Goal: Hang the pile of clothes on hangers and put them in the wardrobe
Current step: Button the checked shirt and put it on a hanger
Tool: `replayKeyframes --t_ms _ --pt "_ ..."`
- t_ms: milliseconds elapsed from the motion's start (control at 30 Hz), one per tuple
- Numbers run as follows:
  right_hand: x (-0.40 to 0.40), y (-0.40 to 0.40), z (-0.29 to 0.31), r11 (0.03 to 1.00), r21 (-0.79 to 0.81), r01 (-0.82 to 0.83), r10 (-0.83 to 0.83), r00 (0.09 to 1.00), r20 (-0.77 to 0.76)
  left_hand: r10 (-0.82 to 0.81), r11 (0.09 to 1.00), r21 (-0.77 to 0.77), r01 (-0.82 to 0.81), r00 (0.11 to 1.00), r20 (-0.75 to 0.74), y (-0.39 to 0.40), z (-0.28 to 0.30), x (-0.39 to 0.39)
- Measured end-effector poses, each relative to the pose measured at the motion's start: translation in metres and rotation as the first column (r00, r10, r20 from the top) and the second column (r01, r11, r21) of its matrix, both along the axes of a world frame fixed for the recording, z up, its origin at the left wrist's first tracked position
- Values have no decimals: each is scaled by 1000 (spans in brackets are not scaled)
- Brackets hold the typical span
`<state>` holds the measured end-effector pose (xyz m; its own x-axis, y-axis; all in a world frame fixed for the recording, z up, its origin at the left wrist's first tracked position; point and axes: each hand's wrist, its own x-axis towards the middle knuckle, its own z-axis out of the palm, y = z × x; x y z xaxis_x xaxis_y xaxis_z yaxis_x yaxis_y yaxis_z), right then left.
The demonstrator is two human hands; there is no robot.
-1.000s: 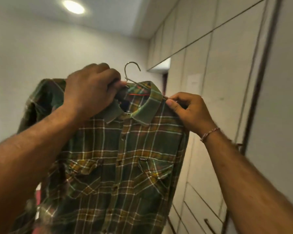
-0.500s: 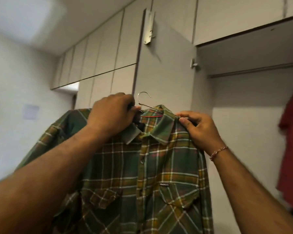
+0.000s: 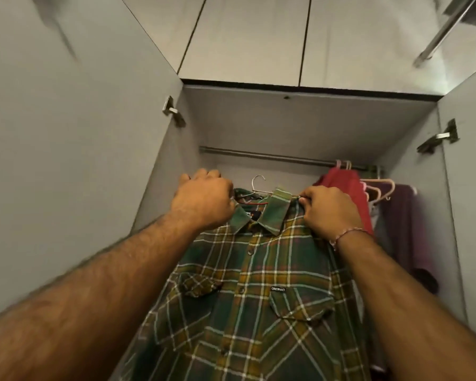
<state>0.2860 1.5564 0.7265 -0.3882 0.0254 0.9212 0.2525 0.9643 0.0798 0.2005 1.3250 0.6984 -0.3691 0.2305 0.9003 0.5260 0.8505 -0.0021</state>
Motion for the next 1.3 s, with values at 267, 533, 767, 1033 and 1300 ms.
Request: replayKeyframes --t_ms 267,533,767,1033,1300 --pt "-90 62 55 983 -77 167 -172 982 -75 -109 994 -32 108 994 -30 111 36 -100" --pt "-181 102 94 941 -83 329 -338 930 -148 -244 967 -100 234 964 -109 179 69 -201" --pt "-215 135 147 841 -73 535 -539 823 -179 -338 938 -146 316 925 -171 217 104 -253" --pt "-214 172 176 777 -80 625 -620 736 -273 -439 896 -173 409 873 -211 259 123 -277" --pt "-216 178 178 763 -8 646 -609 716 -341 -448 890 -206 406 864 -231 289 110 -281"
